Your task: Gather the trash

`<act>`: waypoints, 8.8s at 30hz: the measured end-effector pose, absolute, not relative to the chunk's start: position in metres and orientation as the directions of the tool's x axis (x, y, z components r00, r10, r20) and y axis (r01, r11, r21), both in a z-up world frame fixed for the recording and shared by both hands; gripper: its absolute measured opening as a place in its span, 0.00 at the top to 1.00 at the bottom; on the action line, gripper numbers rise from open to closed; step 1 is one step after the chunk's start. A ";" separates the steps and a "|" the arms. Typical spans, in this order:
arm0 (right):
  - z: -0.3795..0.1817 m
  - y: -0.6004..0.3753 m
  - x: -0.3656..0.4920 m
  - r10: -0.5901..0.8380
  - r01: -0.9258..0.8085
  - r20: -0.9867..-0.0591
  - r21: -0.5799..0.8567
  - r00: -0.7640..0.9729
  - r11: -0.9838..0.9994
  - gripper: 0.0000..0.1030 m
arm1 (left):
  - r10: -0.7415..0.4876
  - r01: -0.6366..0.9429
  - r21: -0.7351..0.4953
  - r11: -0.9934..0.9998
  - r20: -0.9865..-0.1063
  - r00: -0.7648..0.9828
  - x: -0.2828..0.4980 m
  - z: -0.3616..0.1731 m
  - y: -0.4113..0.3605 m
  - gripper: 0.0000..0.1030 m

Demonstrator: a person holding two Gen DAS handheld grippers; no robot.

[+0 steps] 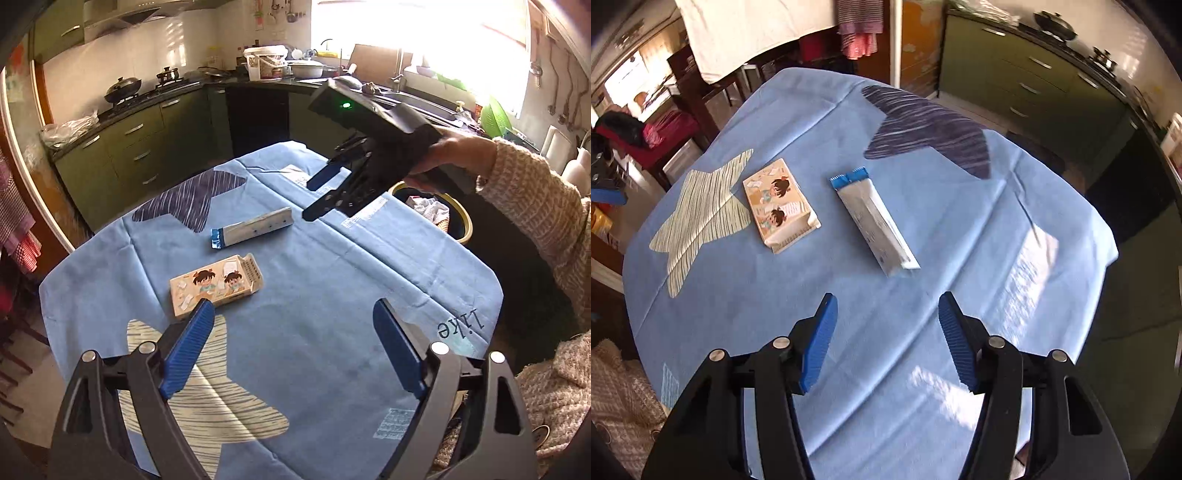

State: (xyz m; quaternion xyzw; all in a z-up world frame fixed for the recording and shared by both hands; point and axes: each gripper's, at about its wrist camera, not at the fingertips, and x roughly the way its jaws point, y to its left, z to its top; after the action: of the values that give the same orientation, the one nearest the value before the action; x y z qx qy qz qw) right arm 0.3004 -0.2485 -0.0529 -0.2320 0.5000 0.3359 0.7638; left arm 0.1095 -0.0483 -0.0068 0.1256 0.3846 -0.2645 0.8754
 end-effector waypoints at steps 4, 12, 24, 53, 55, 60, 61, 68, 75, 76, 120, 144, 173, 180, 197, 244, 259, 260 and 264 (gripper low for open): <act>-0.062 -0.218 0.326 0.245 -0.765 -0.928 -0.061 0.279 0.642 0.45 | -0.354 0.552 0.025 0.833 -0.744 0.567 0.107 -0.011 -0.041 0.19; -0.096 -0.210 0.348 0.192 -0.763 -0.965 -0.015 0.181 0.646 0.45 | -0.365 0.561 0.012 0.828 -0.748 0.555 0.106 -0.013 -0.040 0.19; -0.096 -0.233 0.343 0.245 -0.707 -0.956 0.061 0.163 0.705 0.87 | -0.368 0.568 0.005 0.823 -0.757 0.540 0.104 -0.016 -0.041 0.18; -0.087 -0.591 0.204 0.068 -0.008 -0.942 0.069 0.328 0.998 0.58 | -0.416 0.647 0.018 0.762 -0.753 0.510 0.097 -0.016 -0.075 0.14; -0.080 -0.583 0.204 0.082 -0.029 -0.935 0.077 0.344 0.997 0.57 | -0.401 0.641 0.027 0.767 -0.760 0.512 0.101 -0.019 -0.072 0.13; -0.066 -0.557 0.201 0.108 -0.084 -0.927 0.083 0.360 0.993 0.54 | -0.331 0.562 0.012 0.827 -0.797 0.505 0.129 -0.037 -0.056 0.09; -0.065 -0.552 0.201 0.116 -0.096 -0.927 0.087 0.357 0.992 0.54 | -0.310 0.537 0.009 0.843 -0.808 0.501 0.137 -0.042 -0.052 0.08; -0.067 -0.522 0.204 0.146 -0.171 -0.928 0.091 0.342 0.981 0.51 | -0.228 0.532 0.099 0.841 -0.827 0.514 0.171 -0.062 -0.046 0.08; -0.075 -0.508 0.208 0.166 -0.209 -0.936 0.103 0.310 0.972 0.50 | -0.278 0.688 0.137 0.712 -0.846 0.456 0.206 -0.067 -0.054 0.08; -0.076 -0.507 0.208 0.171 -0.210 -0.936 0.109 0.306 0.972 0.50 | -0.276 0.706 0.140 0.694 -0.853 0.442 0.212 -0.071 -0.055 0.08; -0.075 -0.475 0.203 0.248 -0.227 -0.936 0.193 0.249 0.955 0.44 | -0.251 0.834 0.024 0.551 -0.949 0.193 0.222 -0.118 -0.041 0.36; -0.070 -0.507 0.166 0.300 -0.234 -0.908 0.237 0.292 0.943 0.43 | -0.236 0.652 0.037 0.757 -0.916 0.325 0.172 -0.097 -0.074 0.46; -0.031 -0.634 0.063 0.226 0.008 -0.862 0.258 0.454 0.966 0.43 | -0.450 0.874 -0.039 0.484 -0.868 0.211 0.206 -0.058 -0.401 0.46; -0.044 -0.647 0.055 0.239 0.037 -0.865 0.284 0.442 0.958 0.43 | -0.405 0.858 -0.065 0.510 -0.898 0.172 0.229 -0.107 -0.461 0.45; -0.035 -0.597 0.048 0.280 -0.061 -0.812 0.291 0.512 0.955 0.38 | -0.542 0.724 0.002 0.689 -0.661 0.518 0.116 0.003 -0.297 0.06; 0.007 -0.453 -0.052 0.064 -0.036 -0.579 0.060 0.813 0.998 0.05 | 0.100 -0.101 0.026 0.995 -0.501 0.860 -0.059 0.000 0.012 0.06; 0.007 -0.452 -0.052 0.072 -0.041 -0.580 0.065 0.811 0.997 0.05 | 0.093 -0.097 0.019 0.995 -0.500 0.861 -0.058 0.000 0.012 0.06; 0.007 -0.452 -0.053 0.072 -0.042 -0.580 0.066 0.811 0.997 0.05 | 0.095 -0.097 0.021 0.995 -0.500 0.861 -0.059 0.000 0.012 0.06; 0.007 -0.452 -0.053 0.073 -0.042 -0.580 0.067 0.811 0.997 0.05 | 0.094 -0.096 0.021 0.995 -0.501 0.860 -0.059 0.000 0.011 0.06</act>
State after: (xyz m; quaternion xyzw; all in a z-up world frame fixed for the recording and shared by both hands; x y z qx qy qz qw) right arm -0.0528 -0.4524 0.0068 0.0255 0.3056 0.0301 0.9513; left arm -0.0592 0.0111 0.0003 -0.0022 0.2596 0.0492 0.9645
